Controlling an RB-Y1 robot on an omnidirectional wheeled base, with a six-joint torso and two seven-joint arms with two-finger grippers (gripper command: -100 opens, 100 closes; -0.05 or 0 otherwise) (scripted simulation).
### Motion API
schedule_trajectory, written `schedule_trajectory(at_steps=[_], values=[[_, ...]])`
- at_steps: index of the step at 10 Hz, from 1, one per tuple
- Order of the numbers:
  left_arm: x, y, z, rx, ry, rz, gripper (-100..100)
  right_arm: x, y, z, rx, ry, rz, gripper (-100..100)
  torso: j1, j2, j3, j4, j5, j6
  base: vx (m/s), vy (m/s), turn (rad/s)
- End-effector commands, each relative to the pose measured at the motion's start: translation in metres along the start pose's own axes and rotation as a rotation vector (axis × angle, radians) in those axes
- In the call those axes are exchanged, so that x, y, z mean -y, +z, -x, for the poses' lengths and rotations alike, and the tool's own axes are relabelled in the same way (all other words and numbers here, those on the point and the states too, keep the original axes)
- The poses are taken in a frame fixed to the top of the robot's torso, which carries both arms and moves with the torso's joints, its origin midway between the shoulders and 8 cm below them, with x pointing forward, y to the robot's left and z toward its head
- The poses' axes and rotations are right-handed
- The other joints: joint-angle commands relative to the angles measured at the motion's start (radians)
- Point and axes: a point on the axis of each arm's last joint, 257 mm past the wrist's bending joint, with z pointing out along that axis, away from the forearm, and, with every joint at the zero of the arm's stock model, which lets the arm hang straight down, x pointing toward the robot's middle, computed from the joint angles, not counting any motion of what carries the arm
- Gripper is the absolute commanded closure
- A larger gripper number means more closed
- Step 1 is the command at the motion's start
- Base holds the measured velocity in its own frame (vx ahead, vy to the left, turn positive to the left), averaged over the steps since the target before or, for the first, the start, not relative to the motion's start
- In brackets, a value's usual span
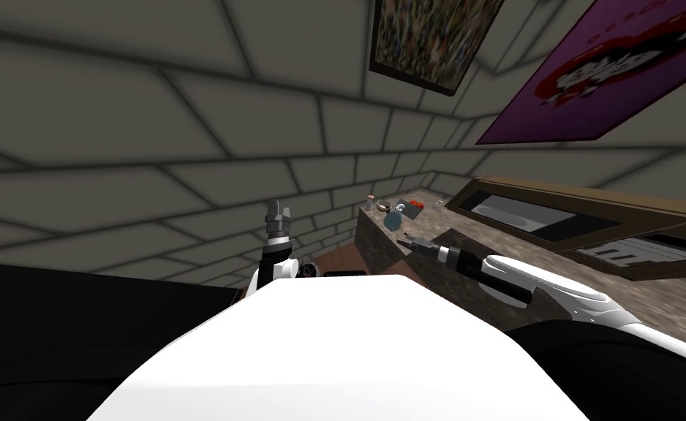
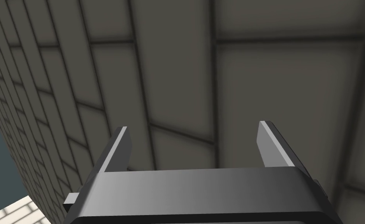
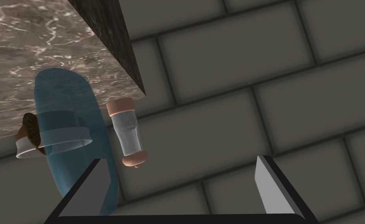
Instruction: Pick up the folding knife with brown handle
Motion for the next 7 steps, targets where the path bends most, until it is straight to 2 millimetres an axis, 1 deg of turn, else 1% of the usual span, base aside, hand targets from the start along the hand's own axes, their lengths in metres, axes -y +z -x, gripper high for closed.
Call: schedule_trajectory(at_steps=[1, 4, 7], values=[[0.000, 0.000, 0.000, 0.000, 0.000, 0.000, 0, 0.007, -0.007, -0.011, -0.058, -0.008, -0.013, -100, 0.000, 0.000, 0.000, 0.000, 0.000, 0.000, 0.045, -0.089, 0.146], [0.000, 0.000, 0.000, 0.000, 0.000, 0.000, 0, 0.019, -0.019, -0.033, -0.166, -0.028, -0.040, -100, 0.002, -0.001, 0.000, 0.000, 0.000, 0.000, 0.049, -0.072, 0.098], [0.000, 0.000, 0.000, 0.000, 0.000, 0.000, 0, 0.033, -0.037, -0.060, -0.277, -0.050, -0.070, -100, 0.004, -0.002, -0.001, -0.001, 0.001, 0.000, 0.077, -0.041, 0.046]])
